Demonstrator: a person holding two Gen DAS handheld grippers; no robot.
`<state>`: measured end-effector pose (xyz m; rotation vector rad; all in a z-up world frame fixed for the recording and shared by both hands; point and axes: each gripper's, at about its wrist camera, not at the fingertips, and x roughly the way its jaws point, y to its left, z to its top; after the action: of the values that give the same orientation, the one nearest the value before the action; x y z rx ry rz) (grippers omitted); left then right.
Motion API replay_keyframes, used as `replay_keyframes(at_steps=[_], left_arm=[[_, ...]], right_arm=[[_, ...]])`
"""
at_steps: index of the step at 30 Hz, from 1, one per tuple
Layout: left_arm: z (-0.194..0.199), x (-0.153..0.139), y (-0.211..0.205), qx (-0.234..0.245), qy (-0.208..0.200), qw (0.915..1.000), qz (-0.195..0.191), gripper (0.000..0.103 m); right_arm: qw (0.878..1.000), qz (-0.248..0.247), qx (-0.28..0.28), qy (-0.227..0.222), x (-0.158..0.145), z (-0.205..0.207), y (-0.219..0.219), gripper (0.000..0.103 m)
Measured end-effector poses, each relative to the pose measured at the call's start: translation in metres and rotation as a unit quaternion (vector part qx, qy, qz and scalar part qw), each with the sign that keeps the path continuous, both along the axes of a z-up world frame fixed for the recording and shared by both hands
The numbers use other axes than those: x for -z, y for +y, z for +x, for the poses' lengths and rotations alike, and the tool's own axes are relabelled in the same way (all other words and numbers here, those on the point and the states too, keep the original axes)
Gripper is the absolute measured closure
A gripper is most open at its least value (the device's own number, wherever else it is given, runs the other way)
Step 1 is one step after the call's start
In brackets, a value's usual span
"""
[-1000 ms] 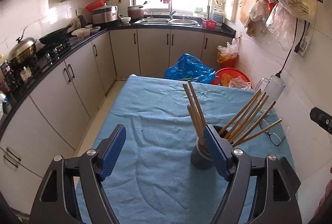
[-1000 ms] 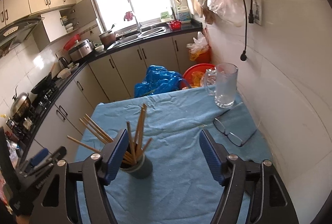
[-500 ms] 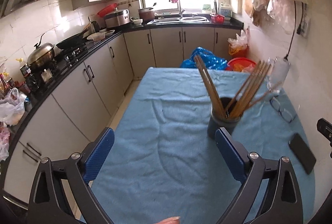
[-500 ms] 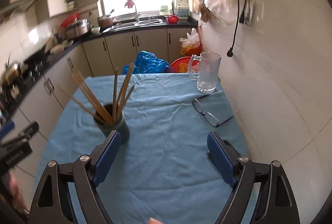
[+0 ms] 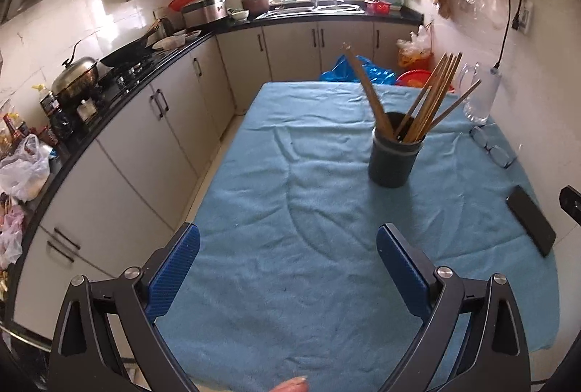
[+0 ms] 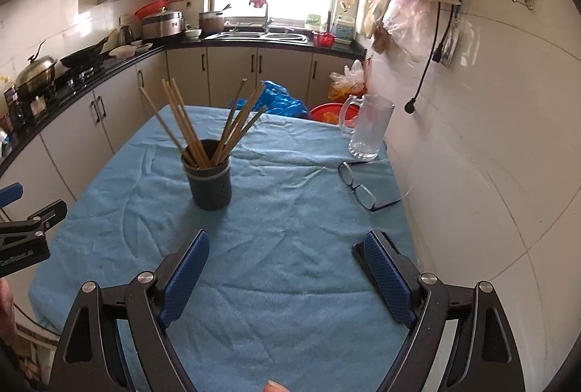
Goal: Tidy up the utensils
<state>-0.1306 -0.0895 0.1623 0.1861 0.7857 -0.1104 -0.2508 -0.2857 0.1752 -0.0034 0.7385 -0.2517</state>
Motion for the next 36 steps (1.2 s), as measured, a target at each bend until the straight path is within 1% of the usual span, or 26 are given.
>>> replay_keyframes(at_steps=[3,7,10,12,14,19,36], left_arm=[[-0.005,0.001,0.001,0.002,0.003,1.0000,-0.005,0.006],[-0.011,-0.002,-0.004,0.002,-0.008,1.0000,0.004,0.006],[-0.014,-0.002,-0.007,0.006,-0.004,1.0000,-0.003,0.006],[-0.015,-0.001,-0.010,0.004,-0.001,1.0000,0.004,0.006],[-0.017,-0.001,-0.014,0.000,-0.006,0.9998,0.018,0.006],[-0.021,0.000,-0.021,0.007,-0.003,0.9997,0.023,0.006],[-0.024,0.009,-0.032,0.021,0.011,0.9995,0.023,0.006]], right_arm=[[1.000,0.004,-0.007,0.005,0.001,0.001,0.002,0.013],[1.000,0.006,-0.010,0.012,0.003,0.000,0.003,0.013],[1.000,0.007,-0.015,0.014,0.004,-0.002,0.003,0.013],[1.000,0.005,-0.017,0.015,0.004,-0.002,0.003,0.013],[1.000,0.007,-0.016,0.016,0.005,-0.003,0.003,0.013],[1.000,0.011,-0.017,0.020,0.008,-0.005,0.001,0.013],[0.999,0.024,-0.012,0.039,0.019,-0.004,-0.012,0.013]])
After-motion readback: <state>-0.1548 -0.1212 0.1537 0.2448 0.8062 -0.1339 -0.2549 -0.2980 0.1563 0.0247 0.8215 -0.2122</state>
